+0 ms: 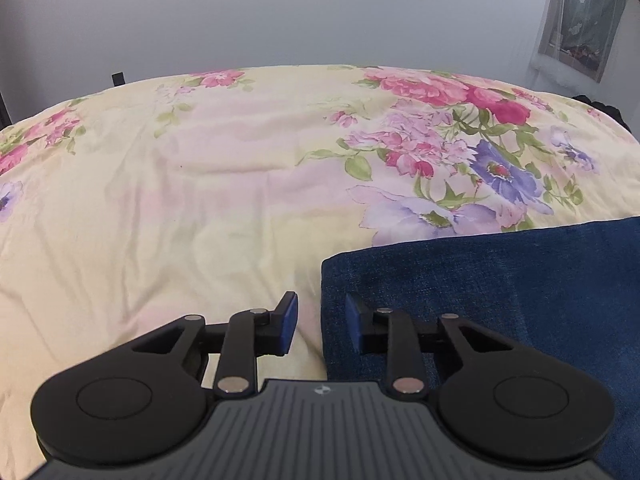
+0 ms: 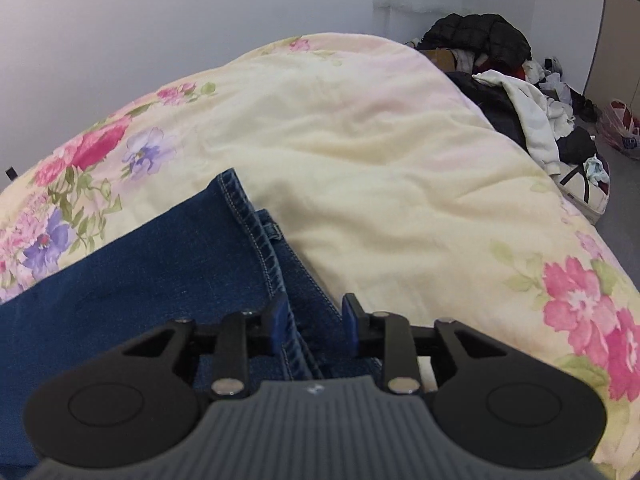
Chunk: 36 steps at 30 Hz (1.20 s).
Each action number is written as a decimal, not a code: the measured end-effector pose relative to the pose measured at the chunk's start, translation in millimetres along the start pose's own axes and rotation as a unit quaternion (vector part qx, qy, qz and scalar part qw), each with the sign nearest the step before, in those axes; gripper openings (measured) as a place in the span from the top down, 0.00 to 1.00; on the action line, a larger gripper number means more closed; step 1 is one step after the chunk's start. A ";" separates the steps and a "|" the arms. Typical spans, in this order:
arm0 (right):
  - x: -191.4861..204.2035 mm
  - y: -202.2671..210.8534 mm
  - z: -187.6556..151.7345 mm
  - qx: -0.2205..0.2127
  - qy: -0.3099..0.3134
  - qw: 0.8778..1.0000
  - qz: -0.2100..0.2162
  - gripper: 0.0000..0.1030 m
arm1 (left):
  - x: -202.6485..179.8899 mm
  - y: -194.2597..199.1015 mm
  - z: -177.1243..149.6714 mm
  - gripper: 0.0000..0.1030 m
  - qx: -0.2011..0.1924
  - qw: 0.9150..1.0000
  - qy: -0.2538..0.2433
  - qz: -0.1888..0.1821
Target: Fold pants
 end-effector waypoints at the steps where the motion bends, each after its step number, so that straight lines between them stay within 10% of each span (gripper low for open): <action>1: -4.2 7.1 -5.0 0.003 -0.014 1.000 0.016 0.75 | 0.7 5.4 -1.6 0.68 0.000 1.000 0.003 -0.004; 8: -19.8 21.3 -49.2 0.024 -0.140 0.987 0.070 0.65 | 3.0 35.3 -22.0 0.68 0.017 0.999 0.016 -0.025; 13: -29.2 5.6 -61.1 0.025 -0.268 0.957 0.108 0.64 | 5.2 34.9 -33.5 0.68 0.052 0.998 0.024 -0.028; 16: -31.9 -4.8 -62.8 0.027 -0.322 0.940 0.107 0.80 | 8.9 28.5 -38.5 0.68 0.064 0.997 0.039 -0.019; 23: 11.4 42.8 -5.4 -0.060 -0.091 0.992 0.069 0.92 | 6.5 30.7 -37.1 0.68 0.047 0.998 0.032 -0.035; 27: -3.7 -0.6 -23.4 -0.006 -0.080 0.997 -0.005 0.93 | -2.3 25.6 -43.7 0.67 0.055 0.997 0.035 -0.043; 36: -19.1 -6.8 -44.1 -0.010 -0.081 0.997 -0.012 0.83 | -5.4 21.0 -59.5 0.67 0.104 0.994 -0.021 0.003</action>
Point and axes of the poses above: each gripper's, at about its wrist camera, not at the fingertips, and y roughly against the way its jaws point, x to its left, z to its top, the point moved 5 cm from there along -y, roughly the way its jaws point, and after that the axes turned 7 degrees about y, right-handed, at the moved point
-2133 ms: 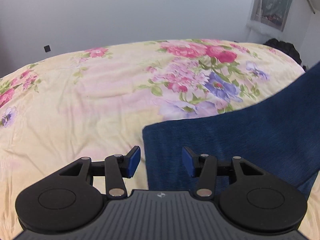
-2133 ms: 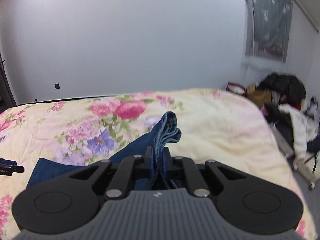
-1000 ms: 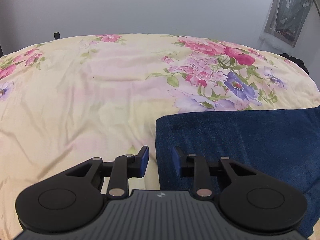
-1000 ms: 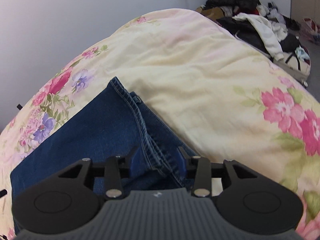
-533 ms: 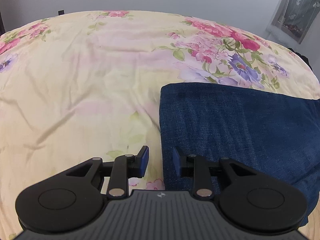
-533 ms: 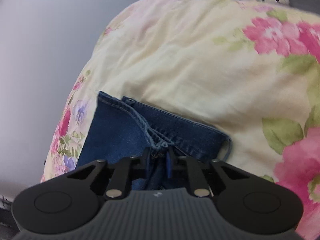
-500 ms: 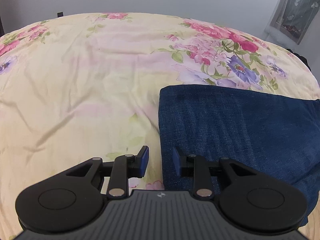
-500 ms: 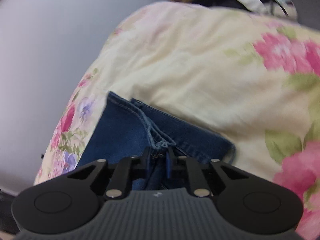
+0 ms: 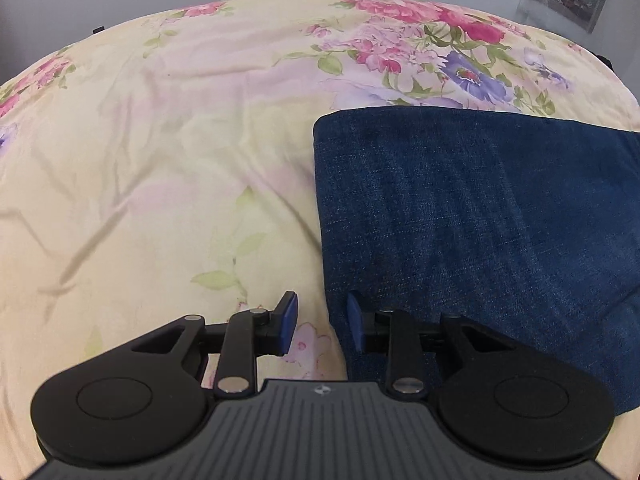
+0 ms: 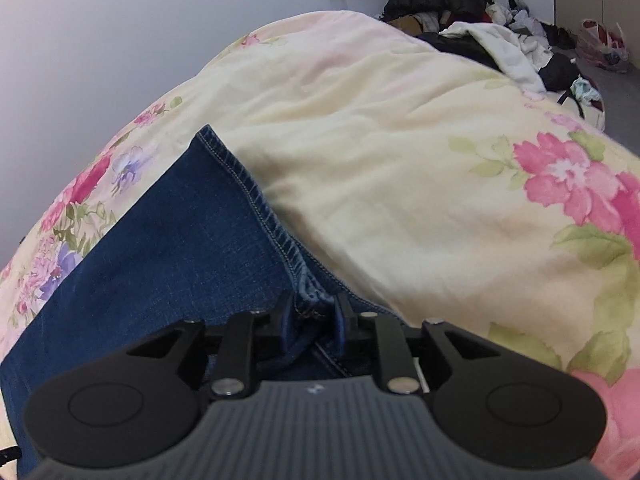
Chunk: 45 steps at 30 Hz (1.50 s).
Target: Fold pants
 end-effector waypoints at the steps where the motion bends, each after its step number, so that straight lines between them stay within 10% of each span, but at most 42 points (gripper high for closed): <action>1: -0.1 6.2 1.5 -0.002 0.014 1.000 -0.007 0.82 | 1.7 4.8 1.0 0.73 0.002 1.000 -0.005 0.006; 13: 33.7 31.9 22.5 -0.050 0.129 0.990 -0.009 0.90 | -14.9 22.0 77.5 0.77 -0.089 0.993 -0.036 -0.065; 27: 36.4 -53.5 8.6 -0.006 0.158 0.987 -0.028 0.93 | -19.4 -89.5 100.7 0.83 -0.046 0.998 -0.042 -0.006; 45: 58.5 52.1 -28.9 -0.035 0.164 0.986 0.020 0.93 | -28.5 59.5 -2.4 0.83 -0.059 0.987 -0.134 -0.073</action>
Point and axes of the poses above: each gripper's, at about its wrist camera, not at the fingertips, and y roughly against the way its jaws point, x to its left, z to its top, the point moved 5 cm from there along -y, roughly the way its jaws point, and after that the axes turned 7 degrees about y, right-handed, at the moved point
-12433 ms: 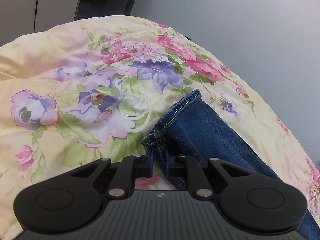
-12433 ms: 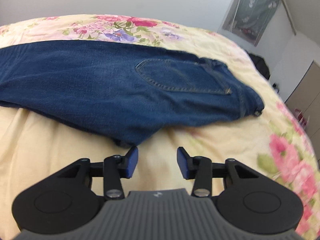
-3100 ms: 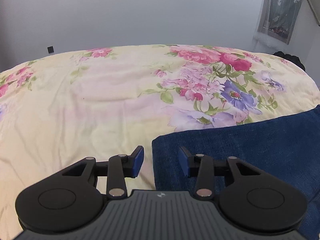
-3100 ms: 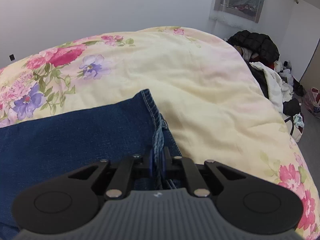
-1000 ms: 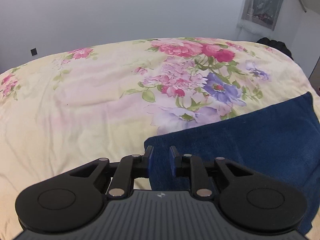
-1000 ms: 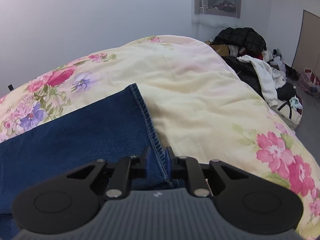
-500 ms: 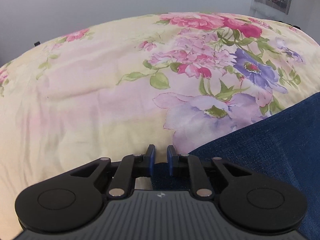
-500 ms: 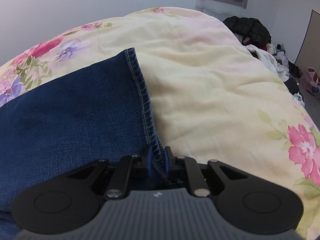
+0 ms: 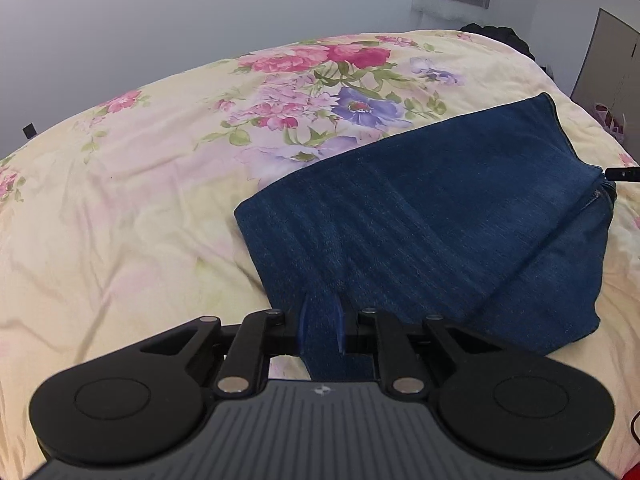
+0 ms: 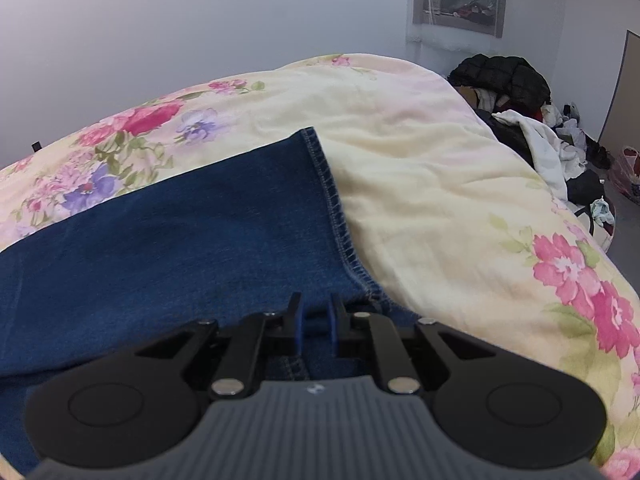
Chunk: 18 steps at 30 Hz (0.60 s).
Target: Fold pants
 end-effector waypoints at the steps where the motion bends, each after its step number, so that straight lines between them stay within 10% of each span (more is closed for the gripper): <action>1: 5.8 7.0 -5.8 0.001 0.001 1.000 0.009 0.93 | -1.2 4.3 -5.6 0.82 -0.004 1.000 0.007 0.002; 11: 114.9 51.1 -68.0 -0.019 -0.026 0.990 0.134 0.89 | -14.6 12.5 -67.1 0.36 -0.038 0.999 0.032 -0.022; 18: 196.3 46.2 -101.3 -0.051 -0.029 0.991 0.119 0.89 | -13.7 -18.7 -71.3 0.29 -0.041 0.997 0.066 0.024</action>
Point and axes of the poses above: each gripper's, at about its wrist camera, not at the fingertips, and y roughly against the way its jaws point, x to its left, z to its top, the point moved 5 cm from there along -y, roughly the way its jaws point, and after that the axes turned 7 degrees about y, right-handed, at the moved point
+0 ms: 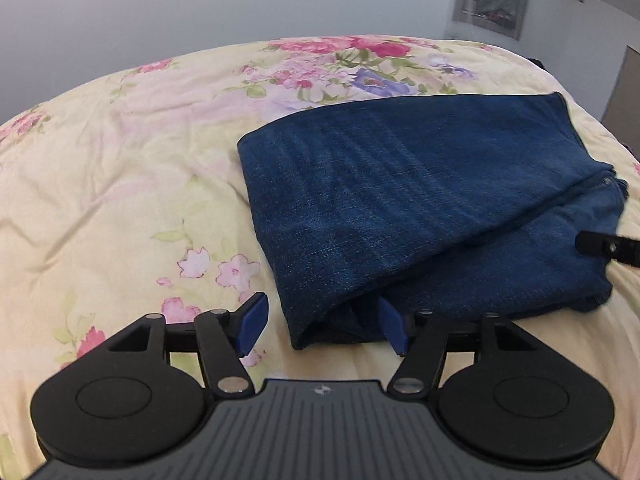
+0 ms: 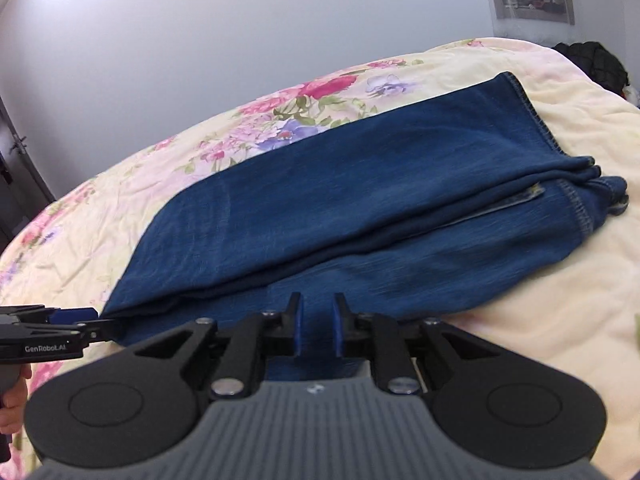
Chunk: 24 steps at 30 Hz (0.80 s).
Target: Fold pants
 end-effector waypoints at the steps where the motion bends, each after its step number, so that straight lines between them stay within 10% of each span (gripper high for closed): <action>1: 3.3 -3.2 -3.2 -0.007 -0.005 1.000 -0.006 0.89 | 0.3 -3.9 -0.7 0.28 -0.003 1.000 0.002 0.006; 4: 5.9 -7.7 -13.9 -0.033 -0.028 0.999 -0.022 0.89 | 3.4 -10.7 1.2 0.26 -0.024 0.999 0.012 0.017; 9: 1.4 -13.5 -21.9 -0.041 -0.037 0.998 -0.021 0.91 | 14.7 -6.0 7.9 0.63 -0.002 1.000 0.007 0.000; 17: -2.9 -22.6 -25.3 -0.038 -0.027 0.999 -0.015 0.93 | -7.1 -0.9 -6.1 0.82 0.034 0.986 -0.157 0.036; 24: -6.5 -20.3 -26.3 -0.039 -0.038 0.998 -0.009 0.93 | 0.0 2.5 -19.5 0.92 0.041 0.992 -0.120 0.018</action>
Point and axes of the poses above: each gripper's, at about its wrist camera, not at the fingertips, and y roughly against the way its jaws point, x to its left, z to its top, the point moved 5 cm from there along -y, roughly the way its jaws point, and after that the axes turned 7 degrees about y, right-handed, at the moved point
